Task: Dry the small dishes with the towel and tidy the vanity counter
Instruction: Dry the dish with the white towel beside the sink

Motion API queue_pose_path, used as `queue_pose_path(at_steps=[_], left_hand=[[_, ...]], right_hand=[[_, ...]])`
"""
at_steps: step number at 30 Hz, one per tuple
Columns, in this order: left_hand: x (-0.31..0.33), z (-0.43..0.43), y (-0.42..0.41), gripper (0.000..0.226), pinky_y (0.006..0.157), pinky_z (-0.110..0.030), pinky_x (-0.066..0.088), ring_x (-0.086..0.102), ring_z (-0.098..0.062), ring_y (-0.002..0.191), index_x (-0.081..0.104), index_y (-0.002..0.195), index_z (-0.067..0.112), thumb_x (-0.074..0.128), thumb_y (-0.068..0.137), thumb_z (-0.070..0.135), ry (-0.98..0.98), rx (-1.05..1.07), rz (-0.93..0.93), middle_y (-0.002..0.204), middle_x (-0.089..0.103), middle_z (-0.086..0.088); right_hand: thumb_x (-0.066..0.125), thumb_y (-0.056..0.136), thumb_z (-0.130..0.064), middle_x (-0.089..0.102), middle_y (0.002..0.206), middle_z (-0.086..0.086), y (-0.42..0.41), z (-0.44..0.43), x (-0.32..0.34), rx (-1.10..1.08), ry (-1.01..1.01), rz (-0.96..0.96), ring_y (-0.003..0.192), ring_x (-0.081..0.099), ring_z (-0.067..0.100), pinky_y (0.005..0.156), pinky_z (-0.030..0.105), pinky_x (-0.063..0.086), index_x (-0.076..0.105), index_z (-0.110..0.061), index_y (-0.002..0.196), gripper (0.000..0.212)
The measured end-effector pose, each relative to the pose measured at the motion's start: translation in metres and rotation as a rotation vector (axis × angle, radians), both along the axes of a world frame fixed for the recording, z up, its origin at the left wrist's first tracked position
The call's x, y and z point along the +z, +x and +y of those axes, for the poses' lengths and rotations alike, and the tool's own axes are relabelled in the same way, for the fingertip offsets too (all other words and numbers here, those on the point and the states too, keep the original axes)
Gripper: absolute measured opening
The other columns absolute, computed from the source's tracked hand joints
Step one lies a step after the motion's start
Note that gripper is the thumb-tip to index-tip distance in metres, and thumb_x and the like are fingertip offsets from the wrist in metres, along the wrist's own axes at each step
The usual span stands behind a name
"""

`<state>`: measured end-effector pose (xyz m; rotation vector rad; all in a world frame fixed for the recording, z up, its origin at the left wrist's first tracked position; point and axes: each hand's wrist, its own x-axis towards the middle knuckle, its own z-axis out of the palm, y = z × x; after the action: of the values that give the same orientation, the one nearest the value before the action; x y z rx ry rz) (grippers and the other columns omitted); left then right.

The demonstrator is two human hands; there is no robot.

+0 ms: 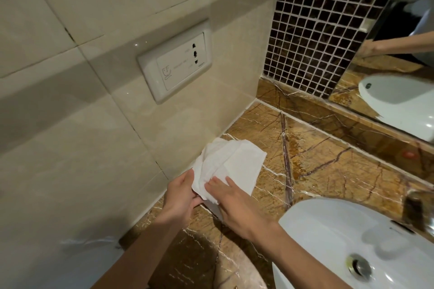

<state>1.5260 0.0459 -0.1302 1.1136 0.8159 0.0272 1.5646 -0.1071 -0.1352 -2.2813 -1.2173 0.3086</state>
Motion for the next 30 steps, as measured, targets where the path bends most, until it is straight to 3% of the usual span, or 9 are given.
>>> queue_pose_path(at_steps=[3, 7, 11, 13, 16, 20, 23, 25, 30], left_hand=[[0.002, 0.000, 0.000, 0.026, 0.072, -0.042, 0.060, 0.072, -0.028, 0.092, 0.065, 0.105, 0.014, 0.041, 0.100, 0.024, 0.011, -0.014, 0.011, 0.100, 0.075, -0.011], [0.004, -0.002, -0.002, 0.025, 0.070, -0.041, 0.060, 0.071, -0.027, 0.093, 0.062, 0.104, 0.013, 0.040, 0.101, 0.024, 0.001, -0.012, 0.016, 0.102, 0.074, -0.012], [0.006, -0.004, -0.003, 0.031, 0.082, -0.050, 0.057, 0.065, -0.033, 0.103, 0.053, 0.119, 0.005, 0.035, 0.102, 0.024, 0.021, 0.026, 0.045, 0.115, 0.066, -0.017], [0.007, -0.007, -0.001, 0.033, 0.077, -0.049, 0.058, 0.062, -0.036, 0.105, 0.051, 0.122, 0.001, 0.035, 0.102, 0.022, 0.034, 0.041, 0.046, 0.119, 0.062, -0.019], [0.012, -0.011, 0.004, 0.029, 0.066, -0.040, 0.060, 0.067, -0.038, 0.094, 0.050, 0.119, 0.004, 0.037, 0.102, 0.023, 0.066, 0.003, 0.101, 0.117, 0.060, -0.021], [0.020, -0.018, 0.003, 0.027, 0.063, -0.041, 0.061, 0.073, -0.024, 0.062, 0.058, 0.102, 0.010, 0.040, 0.099, 0.031, 0.402, -0.229, 0.162, 0.100, 0.068, -0.020], [0.018, -0.021, -0.004, 0.065, 0.101, -0.043, 0.045, 0.061, -0.020, 0.115, 0.032, 0.143, 0.023, 0.053, 0.088, 0.051, 0.729, -0.490, 0.098, 0.138, 0.051, -0.006], [0.016, -0.023, -0.009, 0.083, 0.107, -0.036, 0.031, 0.036, -0.017, 0.134, 0.008, 0.148, 0.040, 0.056, 0.083, 0.059, 0.806, -0.673, 0.104, 0.151, 0.025, 0.001], [0.011, -0.020, -0.013, 0.050, 0.118, -0.044, 0.018, 0.013, -0.028, 0.145, 0.020, 0.145, 0.046, 0.034, 0.097, 0.047, 1.204, -0.848, 0.245, 0.160, 0.003, -0.007]], right_hand=[[0.041, 0.102, -0.028, 0.041, 0.152, 0.003, 0.007, -0.009, -0.001, 0.007, -0.029, -0.077, 0.146, 0.023, 0.018, 0.120, 0.038, 0.008, 0.042, -0.018, 0.141, 0.040], [0.043, 0.093, 0.002, 0.030, 0.156, 0.004, 0.008, -0.016, -0.007, -0.094, 0.005, -0.063, 0.146, 0.019, 0.019, 0.119, 0.031, 0.001, 0.035, -0.016, 0.147, 0.057], [0.037, 0.100, -0.008, 0.046, 0.143, -0.010, 0.003, -0.006, 0.000, -0.472, 0.344, 0.465, 0.123, 0.044, -0.004, 0.101, 0.006, 0.030, 0.047, -0.021, 0.141, 0.044], [0.038, 0.101, -0.007, 0.070, 0.116, -0.012, 0.006, 0.003, 0.009, -0.580, 0.530, 0.730, 0.102, 0.062, -0.003, 0.083, 0.011, 0.046, 0.066, -0.023, 0.119, 0.037], [0.046, 0.097, -0.005, 0.077, 0.085, 0.000, 0.012, 0.009, 0.020, -0.727, 0.699, 0.996, 0.076, 0.070, 0.013, 0.063, 0.021, 0.053, 0.074, -0.020, 0.093, 0.032], [0.041, 0.095, 0.003, 0.072, 0.097, 0.024, 0.017, 0.004, 0.024, -0.889, 0.964, 1.375, 0.087, 0.068, 0.035, 0.079, 0.045, 0.054, 0.065, -0.001, 0.110, 0.029], [0.036, 0.097, 0.006, 0.069, 0.107, 0.029, 0.014, 0.005, 0.026, -0.918, 1.076, 1.511, 0.099, 0.067, 0.041, 0.088, 0.050, 0.054, 0.059, 0.003, 0.116, 0.030], [0.036, 0.098, 0.005, 0.068, 0.108, 0.030, 0.012, 0.006, 0.027, -0.930, 1.102, 1.530, 0.101, 0.066, 0.041, 0.090, 0.050, 0.053, 0.057, 0.004, 0.118, 0.029], [0.036, 0.097, 0.004, 0.073, 0.098, 0.022, 0.013, 0.006, 0.031, -0.917, 1.004, 1.432, 0.086, 0.071, 0.032, 0.073, 0.040, 0.059, 0.062, -0.002, 0.111, 0.030]])
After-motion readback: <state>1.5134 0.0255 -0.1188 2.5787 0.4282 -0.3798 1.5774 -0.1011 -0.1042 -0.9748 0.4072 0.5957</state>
